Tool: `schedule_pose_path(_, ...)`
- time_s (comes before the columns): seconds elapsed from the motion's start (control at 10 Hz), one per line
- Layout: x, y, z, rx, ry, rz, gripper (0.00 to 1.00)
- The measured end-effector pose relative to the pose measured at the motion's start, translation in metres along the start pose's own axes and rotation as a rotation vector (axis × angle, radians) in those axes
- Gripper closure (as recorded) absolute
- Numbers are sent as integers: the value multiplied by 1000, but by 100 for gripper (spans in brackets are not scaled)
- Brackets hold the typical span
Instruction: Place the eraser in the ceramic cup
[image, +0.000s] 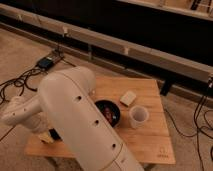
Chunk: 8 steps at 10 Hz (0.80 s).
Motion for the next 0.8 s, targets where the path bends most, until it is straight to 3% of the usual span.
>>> schedule_pose_path(0.3, 19, -11, -1, 3, 17, 56, 84)
schedule_pose_path(0.4, 28, -24, -7, 20, 19, 88, 84)
schedule_pose_path(0.8, 68, -84, -56, 55, -61, 306, 84)
